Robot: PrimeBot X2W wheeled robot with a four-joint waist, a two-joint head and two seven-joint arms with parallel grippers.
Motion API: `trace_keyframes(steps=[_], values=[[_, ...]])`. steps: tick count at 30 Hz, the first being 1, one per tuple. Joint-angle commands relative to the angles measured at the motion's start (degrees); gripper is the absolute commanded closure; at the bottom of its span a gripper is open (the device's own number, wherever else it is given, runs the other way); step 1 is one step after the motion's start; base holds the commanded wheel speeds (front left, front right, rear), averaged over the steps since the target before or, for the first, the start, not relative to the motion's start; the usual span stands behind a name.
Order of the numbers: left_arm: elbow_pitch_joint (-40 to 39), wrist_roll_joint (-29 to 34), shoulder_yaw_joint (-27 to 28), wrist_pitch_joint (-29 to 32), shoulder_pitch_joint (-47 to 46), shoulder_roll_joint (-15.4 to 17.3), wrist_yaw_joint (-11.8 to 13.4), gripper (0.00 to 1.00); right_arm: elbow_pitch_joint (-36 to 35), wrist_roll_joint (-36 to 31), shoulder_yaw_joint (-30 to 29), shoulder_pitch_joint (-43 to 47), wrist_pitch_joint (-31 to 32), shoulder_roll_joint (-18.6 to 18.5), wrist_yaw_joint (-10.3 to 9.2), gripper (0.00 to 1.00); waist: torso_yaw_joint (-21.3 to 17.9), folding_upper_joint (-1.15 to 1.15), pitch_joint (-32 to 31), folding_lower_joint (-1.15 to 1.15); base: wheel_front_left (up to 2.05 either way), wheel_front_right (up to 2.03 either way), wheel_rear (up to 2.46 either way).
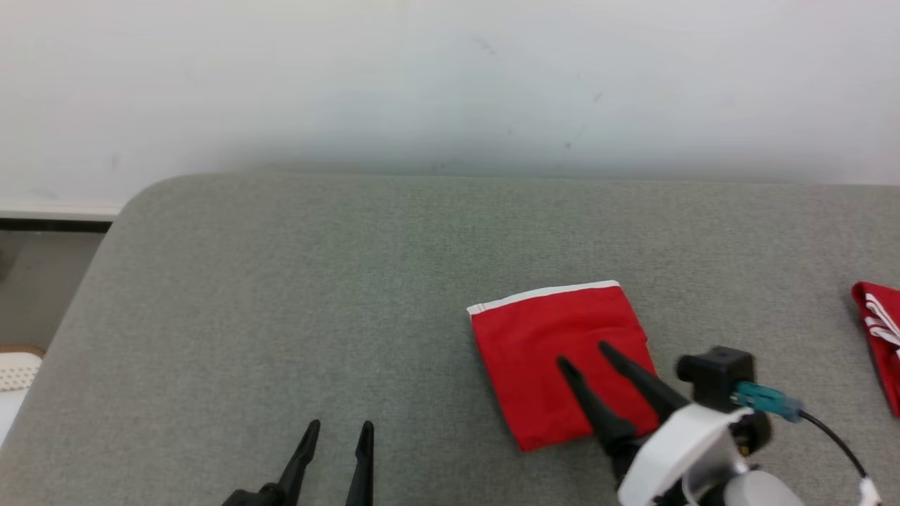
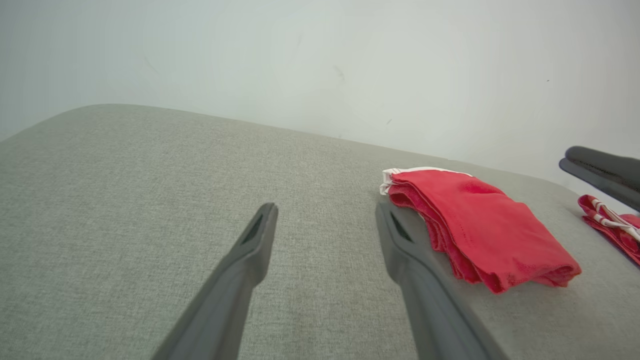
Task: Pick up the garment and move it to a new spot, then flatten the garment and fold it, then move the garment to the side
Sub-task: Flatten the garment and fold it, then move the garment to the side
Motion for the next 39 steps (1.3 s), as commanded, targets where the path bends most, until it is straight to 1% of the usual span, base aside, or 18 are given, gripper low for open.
trace_keyframes(steps=[1, 5, 6, 9, 14, 16, 19, 23, 26, 32, 39], values=[[-0.38, 0.90, 0.78, 0.01, 0.98, 0.18, -0.24, 0.00, -1.68, -2.87, -3.05, 2.88, -1.19, -1.74, 0.01, 0.00, -1.26, 0.00, -1.06, 0.01, 0.00, 0.00, 0.00], [-0.62, 1.24, 1.46, 0.01, 1.80, 0.19, -0.46, 0.00, -3.63, -7.57, -9.17, 6.41, -3.59, -4.25, 0.01, 0.00, -2.20, 0.00, -1.95, 0.01, 0.00, 0.00, 0.00], [-0.62, 1.24, 1.46, 0.01, 1.80, 0.19, -0.46, 0.00, -3.63, -7.57, -9.17, 6.41, -3.59, -4.25, 0.01, 0.00, -2.20, 0.00, -1.95, 0.01, 0.00, 0.00, 0.00], [-0.56, 1.33, 2.01, 0.01, 2.31, 0.18, -0.68, 0.00, -3.96, -11.55, -13.24, 8.82, -6.53, -5.96, 0.01, 0.00, -2.68, 0.00, -2.83, 0.01, 0.00, 0.00, 0.00], [-0.82, 1.66, 3.02, 0.01, 2.89, 0.18, -1.07, 0.00, -2.61, -17.12, -19.63, 12.73, -13.27, -8.66, 0.00, 0.00, -3.10, 0.00, -4.17, 0.01, 0.00, 0.00, 0.00], [-0.95, 1.94, 3.64, 0.01, 3.07, 0.19, -1.30, 0.00, -1.24, -18.40, -21.91, 14.40, -16.25, -8.54, 0.00, 0.00, -3.31, 0.00, -4.51, 0.01, 0.00, 0.00, 0.00], [-0.86, 2.08, 4.29, 0.01, 3.70, 0.19, -1.59, 0.00, 1.14, -20.43, -23.63, 16.33, -20.43, -9.07, 0.00, 0.00, -3.60, 0.00, -5.08, 0.01, 0.00, 0.00, 0.00], [-0.74, 2.57, 4.87, 0.01, 4.14, 0.18, -1.93, 0.00, 3.85, -22.08, -24.76, 18.07, -23.23, -9.21, 0.00, 0.00, -3.92, 0.00, -5.58, 0.01, 0.00, 0.00, 0.00], [-0.23, 2.89, 5.08, 0.01, 4.93, 0.18, -2.27, 0.00, 5.12, -22.51, -24.71, 18.95, -23.82, -8.84, 0.00, 0.00, -4.16, 0.00, -6.16, 0.01, 0.00, 0.00, 0.00], [0.22, 2.53, 6.02, 0.01, 6.22, 0.19, -2.41, 0.00, 3.33, -21.09, -25.30, 21.08, -23.80, -7.19, 0.00, 0.00, -4.42, 0.00, -6.87, 0.01, 0.00, 0.00, 0.00], [0.03, 1.80, 6.25, 0.01, 7.50, 0.18, -1.62, 0.00, 3.20, -21.21, -25.78, 22.19, -23.80, -6.35, 0.00, 0.00, -4.14, 0.00, -7.50, 0.01, 0.00, 0.00, 0.00]])
